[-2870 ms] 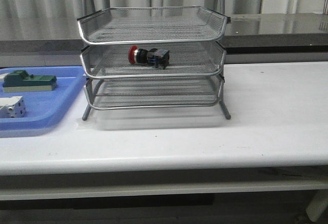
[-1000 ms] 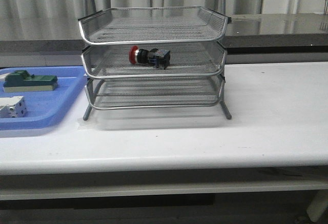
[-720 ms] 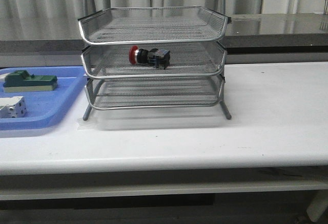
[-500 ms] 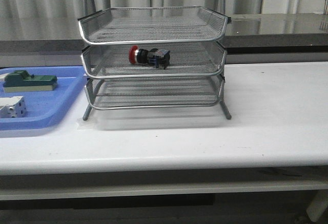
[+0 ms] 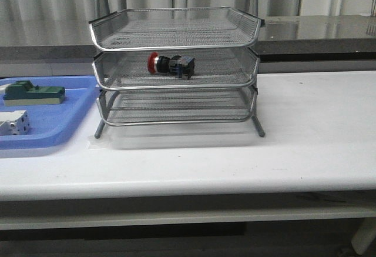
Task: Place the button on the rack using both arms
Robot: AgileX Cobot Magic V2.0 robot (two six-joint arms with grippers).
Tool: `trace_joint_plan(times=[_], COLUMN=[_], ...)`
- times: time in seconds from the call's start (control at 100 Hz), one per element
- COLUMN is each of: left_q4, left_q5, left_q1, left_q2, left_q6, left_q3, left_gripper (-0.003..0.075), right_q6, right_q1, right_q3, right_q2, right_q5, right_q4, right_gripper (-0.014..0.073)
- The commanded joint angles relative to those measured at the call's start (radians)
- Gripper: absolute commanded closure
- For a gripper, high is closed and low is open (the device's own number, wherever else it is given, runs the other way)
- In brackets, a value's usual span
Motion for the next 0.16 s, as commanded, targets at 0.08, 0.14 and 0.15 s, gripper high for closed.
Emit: trace_joint_plan(times=[0.08, 0.14, 0.15], left_q4=[0.002, 0.002, 0.002], left_q5=[-0.087, -0.087, -0.087], left_q1=[0.0, 0.0, 0.0], left_q2=[-0.035, -0.035, -0.035], left_q6=[-0.011, -0.011, -0.011], left_q3=[0.047, 0.047, 0.047], left_gripper=[0.0741, 0.0741, 0.0741], right_q6=[-0.008, -0.008, -0.008], right_q1=[-0.006, -0.006, -0.006], right_q3=[-0.017, -0.017, -0.017], right_q2=[-0.018, -0.018, -0.018], right_q5=[-0.082, -0.082, -0.082], right_q4=[0.001, 0.001, 0.001], right_gripper=[0.065, 0.065, 0.065])
